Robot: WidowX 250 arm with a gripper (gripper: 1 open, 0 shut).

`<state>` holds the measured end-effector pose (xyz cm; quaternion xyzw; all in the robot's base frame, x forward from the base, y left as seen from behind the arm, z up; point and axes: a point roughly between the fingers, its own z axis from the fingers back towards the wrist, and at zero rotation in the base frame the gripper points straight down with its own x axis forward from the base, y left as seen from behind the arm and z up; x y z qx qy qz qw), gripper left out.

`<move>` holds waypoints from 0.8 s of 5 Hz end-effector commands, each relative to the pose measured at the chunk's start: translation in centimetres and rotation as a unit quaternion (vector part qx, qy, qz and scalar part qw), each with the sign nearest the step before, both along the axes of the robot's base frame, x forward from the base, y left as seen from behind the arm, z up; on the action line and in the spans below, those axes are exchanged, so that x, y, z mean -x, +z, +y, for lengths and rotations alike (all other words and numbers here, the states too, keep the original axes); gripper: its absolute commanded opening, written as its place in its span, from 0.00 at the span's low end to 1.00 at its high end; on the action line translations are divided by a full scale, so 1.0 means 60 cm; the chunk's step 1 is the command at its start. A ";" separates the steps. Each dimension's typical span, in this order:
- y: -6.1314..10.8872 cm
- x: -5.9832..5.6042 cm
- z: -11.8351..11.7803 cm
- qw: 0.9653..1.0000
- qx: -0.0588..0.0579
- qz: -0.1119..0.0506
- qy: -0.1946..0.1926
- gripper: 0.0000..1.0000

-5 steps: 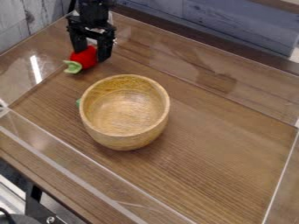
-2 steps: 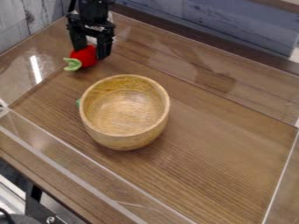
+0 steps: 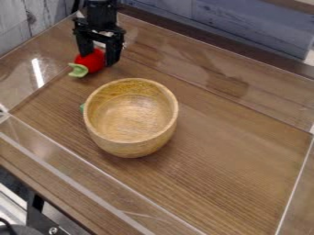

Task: Move the red object to the right side of the table

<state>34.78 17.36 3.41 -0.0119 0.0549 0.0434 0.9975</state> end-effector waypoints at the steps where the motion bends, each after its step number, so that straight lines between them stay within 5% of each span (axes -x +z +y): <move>1: 0.018 -0.023 -0.012 1.000 -0.006 -0.020 0.006 1.00; 2: -0.002 -0.021 -0.016 1.000 -0.007 -0.007 -0.002 0.00; 3: 0.015 -0.022 -0.037 1.000 -0.008 -0.015 -0.015 0.00; 4: 0.043 -0.028 -0.091 0.998 -0.011 -0.040 -0.051 0.00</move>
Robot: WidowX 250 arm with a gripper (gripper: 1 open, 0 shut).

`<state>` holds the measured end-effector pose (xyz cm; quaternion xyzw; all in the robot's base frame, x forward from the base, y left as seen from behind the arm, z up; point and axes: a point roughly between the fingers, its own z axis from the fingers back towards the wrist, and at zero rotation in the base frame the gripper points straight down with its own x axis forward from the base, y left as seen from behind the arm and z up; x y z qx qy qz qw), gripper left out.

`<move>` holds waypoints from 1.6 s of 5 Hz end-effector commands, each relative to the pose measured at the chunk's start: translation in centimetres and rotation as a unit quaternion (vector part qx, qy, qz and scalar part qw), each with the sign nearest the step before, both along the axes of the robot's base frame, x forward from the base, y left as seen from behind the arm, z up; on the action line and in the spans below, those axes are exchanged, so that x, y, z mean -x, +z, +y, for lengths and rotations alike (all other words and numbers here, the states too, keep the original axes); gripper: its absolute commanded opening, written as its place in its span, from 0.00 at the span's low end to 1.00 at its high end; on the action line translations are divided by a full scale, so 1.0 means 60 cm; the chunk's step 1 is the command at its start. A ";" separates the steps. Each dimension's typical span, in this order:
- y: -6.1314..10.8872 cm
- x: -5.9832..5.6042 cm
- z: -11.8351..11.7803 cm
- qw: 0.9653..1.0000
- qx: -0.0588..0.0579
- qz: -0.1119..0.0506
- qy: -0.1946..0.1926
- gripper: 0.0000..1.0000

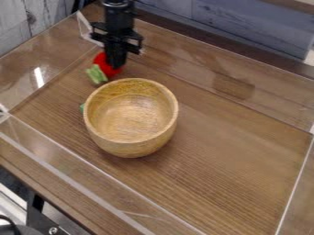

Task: Move the red object to the right side of the table

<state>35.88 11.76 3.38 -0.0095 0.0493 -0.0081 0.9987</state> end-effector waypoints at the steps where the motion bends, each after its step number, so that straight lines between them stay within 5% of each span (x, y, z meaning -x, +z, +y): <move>1: 0.072 -0.013 -0.050 0.998 -0.007 -0.059 -0.036 0.00; 3: 0.164 -0.010 -0.061 0.992 -0.005 -0.106 -0.065 0.00; 4: 0.171 -0.015 -0.118 0.989 0.004 -0.107 -0.098 0.00; 6: 0.130 -0.018 -0.234 0.990 0.013 -0.089 -0.111 0.00; 8: 0.126 -0.027 -0.332 0.994 0.021 -0.060 -0.089 0.00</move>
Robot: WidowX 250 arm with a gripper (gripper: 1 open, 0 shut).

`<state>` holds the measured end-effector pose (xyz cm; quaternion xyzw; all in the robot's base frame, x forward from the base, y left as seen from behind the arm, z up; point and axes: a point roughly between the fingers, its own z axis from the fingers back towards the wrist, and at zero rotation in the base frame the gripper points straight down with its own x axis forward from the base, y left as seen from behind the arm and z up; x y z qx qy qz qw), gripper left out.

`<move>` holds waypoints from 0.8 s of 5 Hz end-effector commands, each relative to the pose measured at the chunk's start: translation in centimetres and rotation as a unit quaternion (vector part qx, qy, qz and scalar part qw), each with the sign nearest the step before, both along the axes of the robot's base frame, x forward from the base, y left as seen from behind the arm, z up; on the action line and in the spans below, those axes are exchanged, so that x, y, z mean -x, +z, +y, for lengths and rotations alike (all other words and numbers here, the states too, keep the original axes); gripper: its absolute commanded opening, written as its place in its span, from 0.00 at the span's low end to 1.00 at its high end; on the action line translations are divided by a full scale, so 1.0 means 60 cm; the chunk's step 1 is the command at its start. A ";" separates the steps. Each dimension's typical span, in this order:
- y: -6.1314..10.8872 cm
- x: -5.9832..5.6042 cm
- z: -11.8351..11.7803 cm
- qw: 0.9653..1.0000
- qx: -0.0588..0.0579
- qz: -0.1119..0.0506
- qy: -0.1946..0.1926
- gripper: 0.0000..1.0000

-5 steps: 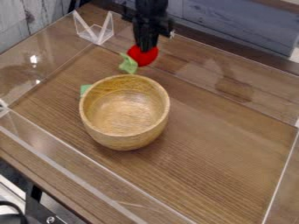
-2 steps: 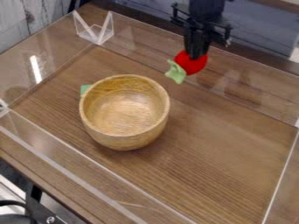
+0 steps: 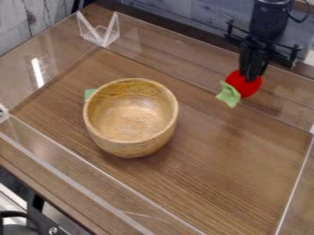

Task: Move the red object to the right side of the table

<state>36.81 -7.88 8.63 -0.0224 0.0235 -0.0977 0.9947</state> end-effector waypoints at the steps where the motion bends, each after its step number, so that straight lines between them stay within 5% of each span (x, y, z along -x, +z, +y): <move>1: 0.008 -0.012 0.018 1.000 0.008 -0.014 0.006 0.00; 2: -0.016 -0.007 0.042 1.000 0.009 0.002 0.010 0.00; 4: -0.031 0.003 0.069 0.999 0.008 0.024 -0.045 0.00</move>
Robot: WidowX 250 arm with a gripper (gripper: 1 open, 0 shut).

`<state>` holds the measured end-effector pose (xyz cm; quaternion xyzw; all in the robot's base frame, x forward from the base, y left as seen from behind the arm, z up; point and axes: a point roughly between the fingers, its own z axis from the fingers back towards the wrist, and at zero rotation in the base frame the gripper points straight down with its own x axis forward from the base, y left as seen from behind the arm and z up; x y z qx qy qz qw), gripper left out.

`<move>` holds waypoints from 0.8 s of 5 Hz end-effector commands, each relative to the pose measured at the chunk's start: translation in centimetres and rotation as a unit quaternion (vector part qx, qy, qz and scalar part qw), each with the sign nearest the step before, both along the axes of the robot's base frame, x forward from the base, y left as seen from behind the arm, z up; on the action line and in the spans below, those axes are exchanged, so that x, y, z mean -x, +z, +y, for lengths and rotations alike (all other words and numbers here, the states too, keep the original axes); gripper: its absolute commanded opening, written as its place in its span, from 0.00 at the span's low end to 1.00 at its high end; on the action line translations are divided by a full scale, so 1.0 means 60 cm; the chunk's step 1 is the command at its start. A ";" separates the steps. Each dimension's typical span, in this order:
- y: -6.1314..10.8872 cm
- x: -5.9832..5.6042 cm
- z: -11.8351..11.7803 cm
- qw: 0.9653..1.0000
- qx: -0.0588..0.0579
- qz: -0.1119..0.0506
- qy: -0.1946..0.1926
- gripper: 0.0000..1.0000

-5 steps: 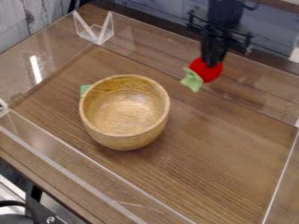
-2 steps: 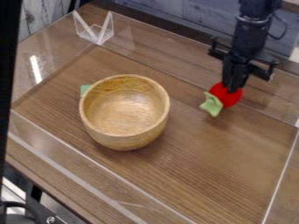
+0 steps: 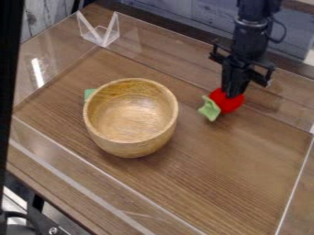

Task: Move the red object to the right side of the table

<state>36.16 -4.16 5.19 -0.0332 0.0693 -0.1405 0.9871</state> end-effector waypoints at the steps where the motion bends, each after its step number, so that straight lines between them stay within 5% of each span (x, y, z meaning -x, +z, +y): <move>1: 0.012 -0.016 0.005 1.000 0.002 -0.014 0.002 0.00; 3: -0.020 -0.013 -0.003 1.000 0.005 -0.004 0.019 0.00; 4: -0.041 -0.003 -0.009 0.999 0.007 0.000 0.038 1.00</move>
